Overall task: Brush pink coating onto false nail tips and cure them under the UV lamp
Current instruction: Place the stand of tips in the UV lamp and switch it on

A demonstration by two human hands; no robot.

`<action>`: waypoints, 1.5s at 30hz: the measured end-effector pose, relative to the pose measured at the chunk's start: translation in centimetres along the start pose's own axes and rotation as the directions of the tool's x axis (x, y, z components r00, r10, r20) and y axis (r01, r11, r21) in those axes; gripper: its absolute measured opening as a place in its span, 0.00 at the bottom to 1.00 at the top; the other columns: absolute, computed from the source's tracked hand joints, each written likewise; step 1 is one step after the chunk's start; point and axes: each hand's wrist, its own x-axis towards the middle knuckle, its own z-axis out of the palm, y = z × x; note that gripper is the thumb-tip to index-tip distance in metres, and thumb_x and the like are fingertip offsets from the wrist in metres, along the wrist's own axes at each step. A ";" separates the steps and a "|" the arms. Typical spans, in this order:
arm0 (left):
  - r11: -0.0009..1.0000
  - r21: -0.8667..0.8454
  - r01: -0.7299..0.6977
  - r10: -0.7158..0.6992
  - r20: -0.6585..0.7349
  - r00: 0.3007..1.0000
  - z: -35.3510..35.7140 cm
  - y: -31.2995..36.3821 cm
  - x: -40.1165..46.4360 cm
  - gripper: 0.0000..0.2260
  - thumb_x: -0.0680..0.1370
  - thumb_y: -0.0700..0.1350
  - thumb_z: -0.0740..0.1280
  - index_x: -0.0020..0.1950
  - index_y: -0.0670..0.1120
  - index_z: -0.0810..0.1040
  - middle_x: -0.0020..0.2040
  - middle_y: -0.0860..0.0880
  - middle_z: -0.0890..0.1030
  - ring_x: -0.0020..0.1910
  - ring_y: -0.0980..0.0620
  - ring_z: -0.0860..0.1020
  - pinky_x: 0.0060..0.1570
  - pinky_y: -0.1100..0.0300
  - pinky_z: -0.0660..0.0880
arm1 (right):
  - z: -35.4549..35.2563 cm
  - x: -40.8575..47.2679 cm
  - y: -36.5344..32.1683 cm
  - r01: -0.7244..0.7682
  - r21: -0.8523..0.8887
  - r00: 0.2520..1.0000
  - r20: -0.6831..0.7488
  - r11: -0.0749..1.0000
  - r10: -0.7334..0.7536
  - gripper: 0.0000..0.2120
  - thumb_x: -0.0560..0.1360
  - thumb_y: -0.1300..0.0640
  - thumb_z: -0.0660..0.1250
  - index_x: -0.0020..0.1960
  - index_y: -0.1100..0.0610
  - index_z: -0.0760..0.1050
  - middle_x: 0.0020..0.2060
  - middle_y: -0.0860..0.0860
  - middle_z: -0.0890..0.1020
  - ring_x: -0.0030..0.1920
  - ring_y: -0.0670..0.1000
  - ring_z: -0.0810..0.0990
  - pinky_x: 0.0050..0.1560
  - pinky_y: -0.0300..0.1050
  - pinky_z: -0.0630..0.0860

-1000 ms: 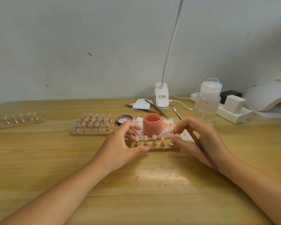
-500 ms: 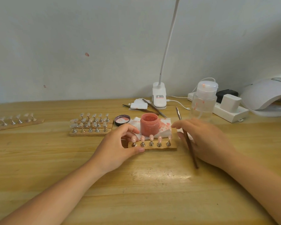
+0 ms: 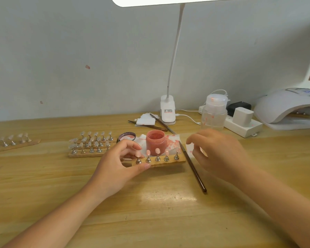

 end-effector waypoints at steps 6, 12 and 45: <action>0.993 -0.101 -0.060 0.056 -0.043 0.998 0.6 2.1 -0.1 0.16 0.59 0.53 0.74 0.43 0.56 0.74 0.42 0.51 0.81 0.42 0.64 0.77 0.40 0.73 0.68 | -2.2 -3.0 3.6 0.085 0.072 0.996 -0.020 0.994 -0.084 0.08 0.68 0.56 0.65 0.30 0.54 0.75 0.23 0.44 0.73 0.23 0.46 0.69 0.19 0.40 0.69; 0.947 -0.317 -0.052 0.060 0.016 0.998 4.5 7.0 0.8 0.18 0.57 0.53 0.76 0.45 0.55 0.76 0.39 0.53 0.81 0.38 0.60 0.78 0.39 0.68 0.73 | -2.3 -4.0 7.5 -0.281 0.036 0.943 0.195 0.959 0.269 0.15 0.71 0.50 0.65 0.27 0.48 0.67 0.23 0.44 0.70 0.26 0.41 0.68 0.27 0.35 0.58; 0.975 -0.172 -0.143 0.138 -0.040 0.990 36.3 14.2 12.9 0.14 0.67 0.41 0.73 0.37 0.50 0.67 0.32 0.55 0.73 0.39 0.60 0.71 0.34 0.72 0.66 | -4.3 -7.1 34.6 -0.869 0.193 0.481 0.119 0.455 0.869 0.12 0.77 0.55 0.59 0.57 0.57 0.76 0.50 0.58 0.79 0.47 0.59 0.75 0.39 0.43 0.65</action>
